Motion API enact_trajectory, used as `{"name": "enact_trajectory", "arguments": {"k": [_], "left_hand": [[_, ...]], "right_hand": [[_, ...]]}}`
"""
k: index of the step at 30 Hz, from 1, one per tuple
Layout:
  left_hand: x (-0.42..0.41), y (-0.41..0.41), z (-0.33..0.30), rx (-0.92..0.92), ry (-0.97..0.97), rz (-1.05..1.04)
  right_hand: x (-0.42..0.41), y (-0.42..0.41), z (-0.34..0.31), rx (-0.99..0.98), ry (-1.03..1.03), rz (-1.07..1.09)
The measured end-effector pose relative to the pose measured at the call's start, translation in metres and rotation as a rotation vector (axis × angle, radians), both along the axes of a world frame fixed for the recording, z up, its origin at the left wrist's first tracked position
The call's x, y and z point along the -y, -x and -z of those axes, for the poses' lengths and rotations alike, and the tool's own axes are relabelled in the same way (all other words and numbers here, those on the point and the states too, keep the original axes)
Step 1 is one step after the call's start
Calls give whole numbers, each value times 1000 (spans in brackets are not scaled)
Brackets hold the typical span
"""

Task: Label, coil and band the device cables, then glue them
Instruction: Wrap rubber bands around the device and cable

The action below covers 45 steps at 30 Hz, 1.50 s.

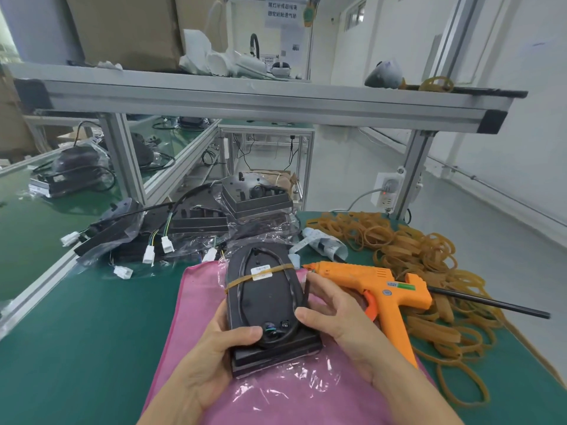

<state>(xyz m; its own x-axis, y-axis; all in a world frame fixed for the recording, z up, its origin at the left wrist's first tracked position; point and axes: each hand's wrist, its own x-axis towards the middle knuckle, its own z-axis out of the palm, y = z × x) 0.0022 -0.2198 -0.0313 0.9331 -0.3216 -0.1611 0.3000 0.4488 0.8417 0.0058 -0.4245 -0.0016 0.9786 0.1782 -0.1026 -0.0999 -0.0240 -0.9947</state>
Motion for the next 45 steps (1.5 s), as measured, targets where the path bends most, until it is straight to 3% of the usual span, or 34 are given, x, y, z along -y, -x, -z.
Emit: {"name": "enact_trajectory", "arguments": {"k": [7,11,16,22,27,30,33,36,40,45], "left_hand": [[-1,-1,1,-23,17,-46],[-4,-1,2,3,-12,-5],[-5,4,-3,58,-48,83],[-8,4,-5,-89,30,143],[-9,4,-8,-133,50,100],[-9,5,-11,-112,3,86],[-9,6,-13,-82,-30,95],[-8,5,-13,-57,-60,79],[-9,2,-11,0,-103,60],[-12,-2,-8,79,-159,91]], "right_hand": [[9,-8,1,-56,120,-10],[15,-11,6,25,276,-36],[15,-18,7,159,314,-26],[25,-23,12,222,620,12],[41,-22,2,204,596,-15],[62,-33,-12,322,730,98],[87,-58,-26,410,1061,345],[104,-90,-35,341,1319,451],[100,-122,-33,102,1650,389],[93,-142,-16,-42,1730,335]]}}
